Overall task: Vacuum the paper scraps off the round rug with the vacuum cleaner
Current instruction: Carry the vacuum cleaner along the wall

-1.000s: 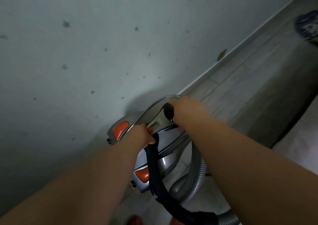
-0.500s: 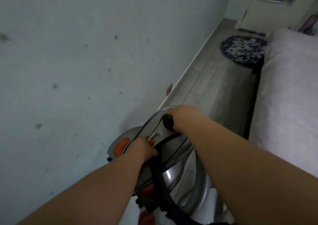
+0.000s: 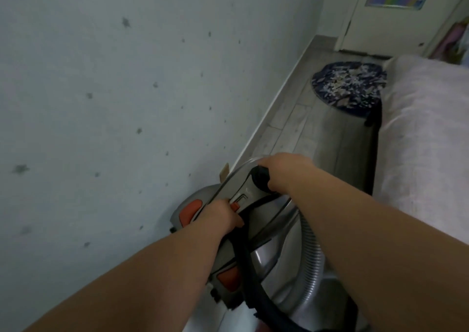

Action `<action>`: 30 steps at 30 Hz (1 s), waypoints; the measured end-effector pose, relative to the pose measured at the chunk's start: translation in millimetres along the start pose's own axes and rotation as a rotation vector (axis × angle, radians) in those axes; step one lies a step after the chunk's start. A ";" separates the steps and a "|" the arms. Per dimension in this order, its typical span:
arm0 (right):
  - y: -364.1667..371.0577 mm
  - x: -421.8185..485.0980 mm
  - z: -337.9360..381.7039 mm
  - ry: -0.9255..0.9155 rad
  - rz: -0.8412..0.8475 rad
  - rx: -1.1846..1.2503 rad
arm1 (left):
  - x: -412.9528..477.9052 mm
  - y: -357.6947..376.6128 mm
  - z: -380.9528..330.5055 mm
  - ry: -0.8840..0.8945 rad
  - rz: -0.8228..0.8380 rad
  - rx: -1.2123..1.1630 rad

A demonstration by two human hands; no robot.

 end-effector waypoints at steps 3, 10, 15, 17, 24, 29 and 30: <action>-34.2 51.2 -35.5 0.002 0.013 0.002 | 45.5 -15.0 -46.0 -0.018 0.002 -0.076; -101.8 174.9 -106.5 -0.010 0.024 -0.070 | 165.2 -47.6 -132.8 -0.016 0.026 -0.183; -145.5 291.5 -155.3 0.031 0.100 -0.024 | 275.7 -74.6 -188.2 -0.006 0.059 -0.221; -155.2 328.5 -172.4 0.042 0.125 0.010 | 308.2 -81.7 -206.4 -0.008 0.048 -0.189; -165.1 476.3 -240.0 -0.012 0.172 -0.102 | 439.7 -72.1 -266.3 -0.106 -0.010 -0.209; -165.2 560.4 -273.9 -0.110 0.216 -0.090 | 527.8 -51.8 -296.0 -0.181 -0.004 -0.235; -165.1 574.6 -279.9 -0.138 0.213 -0.108 | 544.9 -45.8 -300.6 -0.202 0.005 -0.246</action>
Point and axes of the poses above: each hand's wrist, its own x-axis towards the middle knuckle, its own y-axis out of the palm, z = x × y, the point moved 1 cm from there along x, towards the middle knuckle, and after that the axes turned 11 degrees about x, right-handed, at the moved point
